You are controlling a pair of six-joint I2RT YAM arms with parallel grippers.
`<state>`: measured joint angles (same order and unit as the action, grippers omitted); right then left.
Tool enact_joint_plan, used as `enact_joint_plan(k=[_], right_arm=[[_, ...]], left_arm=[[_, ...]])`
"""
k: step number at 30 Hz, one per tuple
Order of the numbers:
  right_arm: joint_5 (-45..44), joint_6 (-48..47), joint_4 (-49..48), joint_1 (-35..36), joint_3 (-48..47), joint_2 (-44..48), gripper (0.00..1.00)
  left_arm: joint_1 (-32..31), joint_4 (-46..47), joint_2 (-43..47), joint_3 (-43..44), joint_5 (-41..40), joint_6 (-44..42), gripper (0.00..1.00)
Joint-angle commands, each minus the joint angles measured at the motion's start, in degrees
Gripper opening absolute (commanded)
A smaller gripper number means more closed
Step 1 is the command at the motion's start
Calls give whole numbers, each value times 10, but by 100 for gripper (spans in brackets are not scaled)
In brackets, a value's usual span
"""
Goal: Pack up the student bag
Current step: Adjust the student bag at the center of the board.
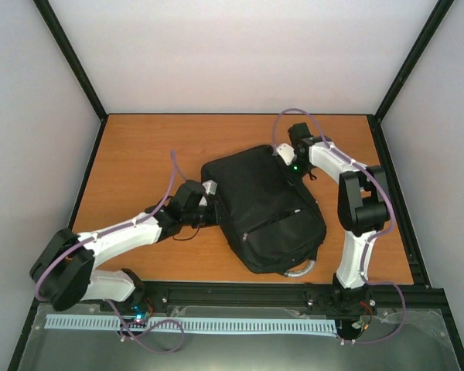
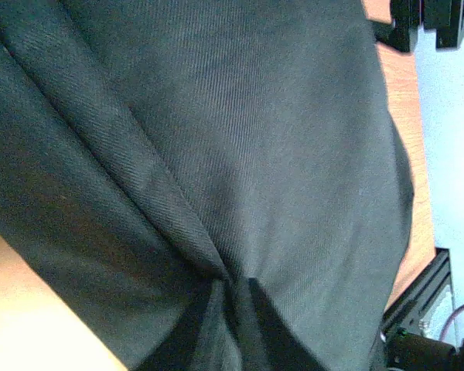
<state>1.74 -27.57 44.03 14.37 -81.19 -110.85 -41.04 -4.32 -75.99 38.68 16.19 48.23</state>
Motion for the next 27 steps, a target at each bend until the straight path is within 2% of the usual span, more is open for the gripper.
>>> enact_joint_plan(k=[1, 2, 3, 7, 11, 15, 20, 24, 27], right_arm=[[6, 33, -8, 13, -75, -53, 57], [7, 38, 0, 13, -90, -50, 57], [5, 41, 4, 13, -99, -41, 57], [-10, 48, 22, 14, -87, 51, 65], [-7, 45, 38, 14, -33, 158, 68], [50, 13, 62, 34, 43, 263, 68], [133, -38, 92, 122, 149, 372, 64], [139, -31, 112, 215, 190, 403, 64], [175, -37, 115, 242, 208, 411, 64]], left_arm=[[-17, -55, 62, -26, -55, 58, 36], [-19, -70, 77, -27, -64, 64, 48], [-20, -90, 92, -26, -72, 68, 54], [-20, -165, 142, -24, -89, 90, 61], [-25, -170, 170, -47, -58, 126, 62], [-39, -157, 177, -57, -40, 145, 65], [-50, -126, 168, -56, -21, 160, 70], [-54, -106, 145, -42, -13, 164, 70], [-55, -93, 132, -33, -12, 168, 69]])
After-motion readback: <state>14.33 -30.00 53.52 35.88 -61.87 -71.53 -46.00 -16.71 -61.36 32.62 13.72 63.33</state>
